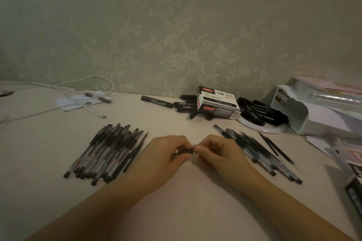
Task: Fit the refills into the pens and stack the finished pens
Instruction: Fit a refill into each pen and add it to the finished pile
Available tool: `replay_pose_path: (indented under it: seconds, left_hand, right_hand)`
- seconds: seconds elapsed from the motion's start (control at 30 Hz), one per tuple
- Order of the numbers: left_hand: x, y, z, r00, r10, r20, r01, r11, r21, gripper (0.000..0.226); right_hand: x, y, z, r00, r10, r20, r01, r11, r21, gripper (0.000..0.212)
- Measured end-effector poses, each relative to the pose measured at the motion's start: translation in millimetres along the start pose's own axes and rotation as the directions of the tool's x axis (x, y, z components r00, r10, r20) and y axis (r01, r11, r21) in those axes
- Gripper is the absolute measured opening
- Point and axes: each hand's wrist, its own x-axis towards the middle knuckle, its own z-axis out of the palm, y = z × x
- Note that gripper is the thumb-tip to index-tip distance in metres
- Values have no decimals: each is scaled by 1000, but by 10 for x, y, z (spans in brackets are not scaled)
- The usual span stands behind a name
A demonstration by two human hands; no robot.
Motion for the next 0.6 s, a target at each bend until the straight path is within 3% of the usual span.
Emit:
replay_pose_path:
  seconds: [0.1,0.2,0.27,0.4,0.6]
  left_hand:
    - [-5,10,13,1000,22,-21,-21,1000,19,7]
    - [-11,20,28,999,31,-26,-31,999,15,8]
    - [-8,9,26,999,1,-32,-1,1000,5,9]
    - [-6,-28,18,998,-52,-27,52,998,-28,11]
    - [-8,-10,40,1000,-10,-26,10,1000,-10,11]
  right_hand:
    - [2,17,23,996,-89,-14,85,980,-181,35]
    - [10,18,48,994,-111,-23,105,978,-181,46]
    - [18,20,42,996,-87,-24,82,985,-152,41]
    - [36,56,-2,996,-86,28,89,987,-134,9]
    - [31,69,23,995,-102,6,101,975,-196,40]
